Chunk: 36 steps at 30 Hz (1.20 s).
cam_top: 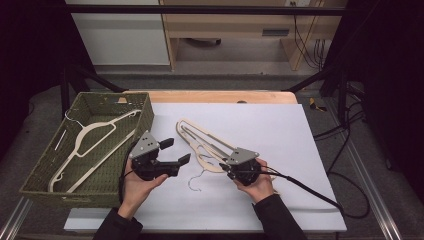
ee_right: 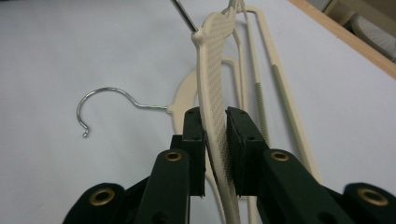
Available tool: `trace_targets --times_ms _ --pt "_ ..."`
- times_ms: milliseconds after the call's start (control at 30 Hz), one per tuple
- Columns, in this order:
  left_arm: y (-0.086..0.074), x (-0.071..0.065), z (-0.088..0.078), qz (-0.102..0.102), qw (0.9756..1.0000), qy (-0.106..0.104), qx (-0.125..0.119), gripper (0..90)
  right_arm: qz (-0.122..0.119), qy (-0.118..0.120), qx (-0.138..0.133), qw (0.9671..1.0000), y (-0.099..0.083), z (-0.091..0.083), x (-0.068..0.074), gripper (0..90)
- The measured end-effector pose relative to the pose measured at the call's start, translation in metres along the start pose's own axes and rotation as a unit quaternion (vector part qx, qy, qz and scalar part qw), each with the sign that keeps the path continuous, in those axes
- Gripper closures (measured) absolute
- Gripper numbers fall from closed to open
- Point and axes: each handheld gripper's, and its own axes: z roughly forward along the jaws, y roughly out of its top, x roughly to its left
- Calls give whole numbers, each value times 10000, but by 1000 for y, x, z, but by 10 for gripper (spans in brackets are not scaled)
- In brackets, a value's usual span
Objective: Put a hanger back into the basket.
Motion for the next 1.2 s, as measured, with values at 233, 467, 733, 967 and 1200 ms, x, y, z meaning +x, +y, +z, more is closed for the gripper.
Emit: trace_targets --times_ms 233,467,733,967,1200 --pt "-5 1 5 74 9997 -1 212 187 157 -303 -126 9993 -2 -21 -16 861" --pt "-7 2 7 107 9994 50 316 181 309 -313 -189 9989 -9 -33 -28 866" --pt "-9 0 10 211 9989 -29 427 166 347 124 -358 9987 -4 -44 -27 866" --pt "-11 -5 17 372 9974 -139 605 158 287 854 -568 9943 5 -50 -19 867" --pt "-14 -12 24 608 9943 -331 816 190 152 1315 -587 9895 12 -48 -8 866"
